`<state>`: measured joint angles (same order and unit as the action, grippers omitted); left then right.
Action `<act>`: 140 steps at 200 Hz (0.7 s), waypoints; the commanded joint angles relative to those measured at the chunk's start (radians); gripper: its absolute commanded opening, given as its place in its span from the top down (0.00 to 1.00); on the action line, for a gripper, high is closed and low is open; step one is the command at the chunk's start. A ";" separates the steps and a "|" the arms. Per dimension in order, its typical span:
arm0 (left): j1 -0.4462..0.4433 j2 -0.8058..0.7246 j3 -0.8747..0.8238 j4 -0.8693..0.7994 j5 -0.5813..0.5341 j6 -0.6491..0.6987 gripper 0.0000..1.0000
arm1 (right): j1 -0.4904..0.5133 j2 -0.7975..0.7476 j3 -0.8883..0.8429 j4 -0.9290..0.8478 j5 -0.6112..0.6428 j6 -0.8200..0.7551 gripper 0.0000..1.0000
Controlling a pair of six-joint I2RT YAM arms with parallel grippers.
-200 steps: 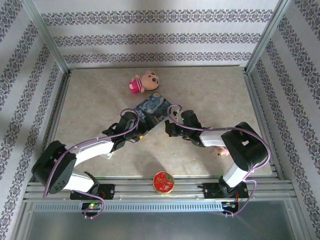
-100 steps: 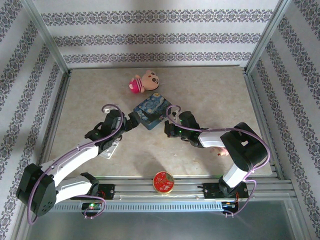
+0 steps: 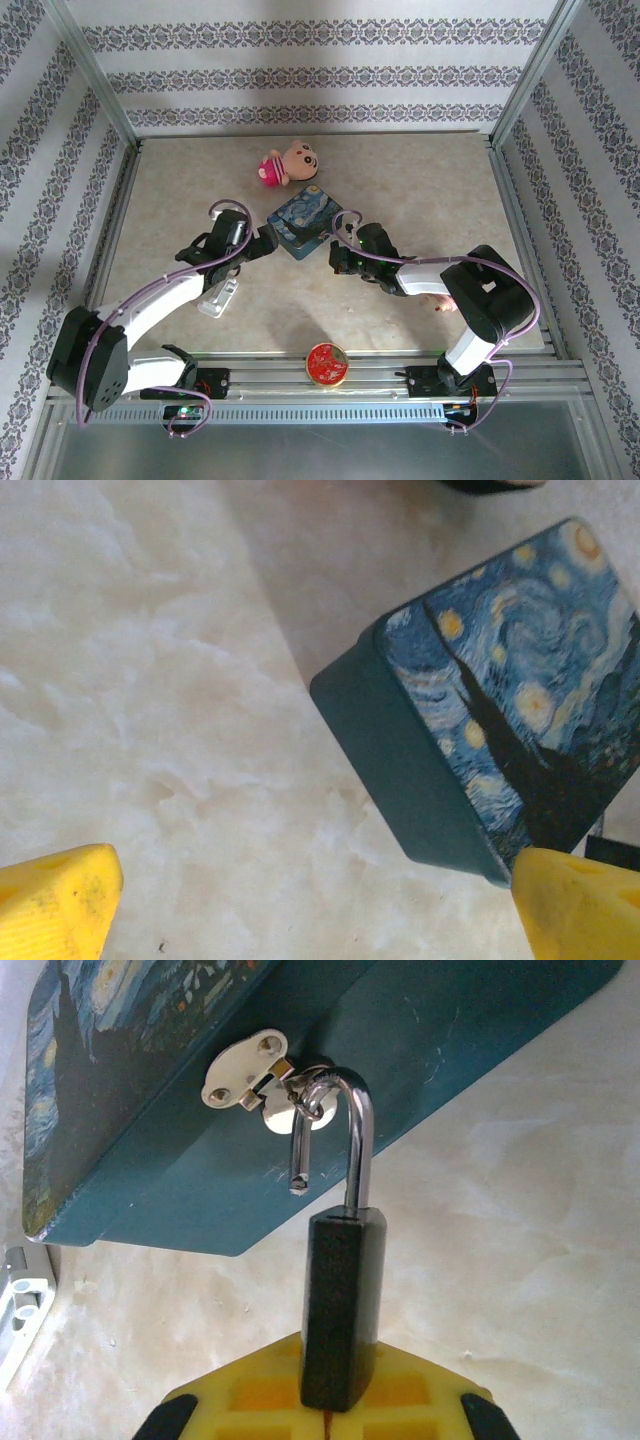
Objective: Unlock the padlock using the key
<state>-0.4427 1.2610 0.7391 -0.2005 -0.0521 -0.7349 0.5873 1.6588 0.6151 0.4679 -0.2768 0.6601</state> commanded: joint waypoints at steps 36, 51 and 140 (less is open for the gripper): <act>0.010 0.096 0.055 0.026 0.054 0.034 0.01 | 0.009 0.013 0.031 0.011 0.028 0.018 1.00; 0.010 0.125 0.061 0.028 0.065 0.035 0.01 | 0.008 0.015 0.031 0.012 0.030 0.021 1.00; 0.010 0.214 0.062 0.018 0.077 0.067 0.01 | 0.006 0.021 0.040 0.003 0.037 0.029 1.00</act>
<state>-0.4427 1.4673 0.7803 -0.1795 0.0338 -0.6918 0.5873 1.6634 0.6247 0.4599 -0.2684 0.6792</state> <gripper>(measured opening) 0.993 0.042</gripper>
